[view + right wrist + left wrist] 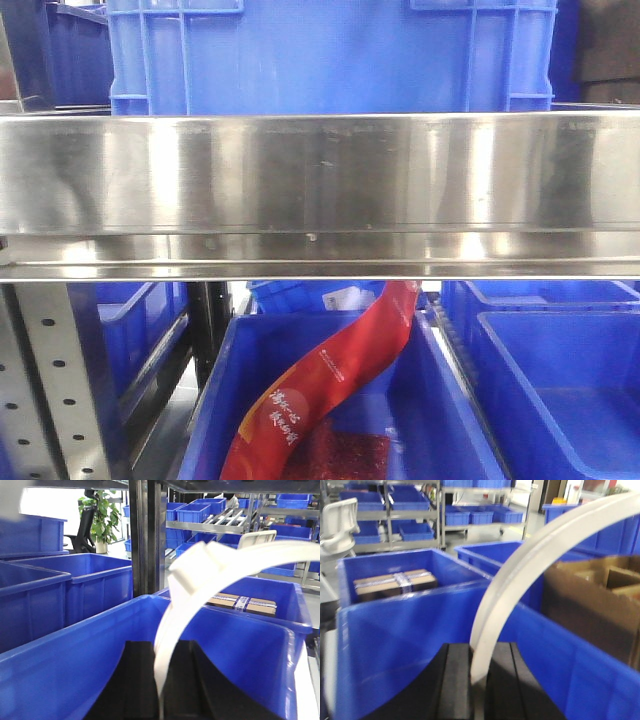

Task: Grab PVC pipe and place in blue bin
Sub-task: 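Open both grippers to drop the arcs into the blue bins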

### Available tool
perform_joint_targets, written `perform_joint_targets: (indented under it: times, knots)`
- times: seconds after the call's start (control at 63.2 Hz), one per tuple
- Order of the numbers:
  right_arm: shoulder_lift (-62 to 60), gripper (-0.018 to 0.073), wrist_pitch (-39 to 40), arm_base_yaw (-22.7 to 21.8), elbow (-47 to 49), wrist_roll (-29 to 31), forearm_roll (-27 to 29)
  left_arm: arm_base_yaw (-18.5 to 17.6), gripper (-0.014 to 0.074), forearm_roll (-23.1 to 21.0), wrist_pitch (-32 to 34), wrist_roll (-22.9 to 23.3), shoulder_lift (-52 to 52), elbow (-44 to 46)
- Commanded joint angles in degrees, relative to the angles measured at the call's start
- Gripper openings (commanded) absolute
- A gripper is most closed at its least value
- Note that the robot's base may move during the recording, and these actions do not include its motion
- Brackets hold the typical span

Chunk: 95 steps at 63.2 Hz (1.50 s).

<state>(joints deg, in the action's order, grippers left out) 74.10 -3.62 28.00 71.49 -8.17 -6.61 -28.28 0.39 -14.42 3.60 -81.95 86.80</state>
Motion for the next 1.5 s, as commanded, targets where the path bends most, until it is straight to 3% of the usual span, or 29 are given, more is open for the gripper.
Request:
perform_joint_targets:
  times: [0.0,0.142,0.586,0.696,0.76,0.918,1.029,1.488]
  knots:
    - [2.86,-0.0162,1.50,0.01,2.26,0.28,-0.22,0.13,-0.0111,-3.09,5.01,0.05,-2.08,1.43]
    - [7.07,-0.0162,1.90,0.01,4.53,0.28,-0.17,-0.08,-0.0111,-3.84,7.91,0.05,-4.06,1.43]
    - [9.28,-0.0162,2.20,0.01,5.09,0.28,-0.17,0.14,-0.0111,-3.74,6.28,0.05,-6.62,1.43]
    - [9.28,-0.0085,1.66,0.01,5.09,0.28,-0.17,0.14,-0.0106,-3.74,6.28,0.05,-6.85,1.43]
    - [9.28,-0.0004,1.36,0.01,5.09,0.28,-0.17,0.14,-0.0049,-3.74,5.74,0.05,-6.98,1.43]
    - [9.28,0.0277,1.26,0.01,5.09,0.28,-0.17,0.14,0.0262,-3.74,4.24,0.05,-6.98,1.43]
    - [9.28,0.0372,1.03,0.01,5.09,0.28,-0.17,0.14,0.0416,-3.74,4.24,0.05,-6.98,1.43]
    - [9.28,0.0381,0.63,0.01,5.09,0.28,-0.17,0.14,0.0442,-3.62,4.24,0.05,-6.98,1.43]
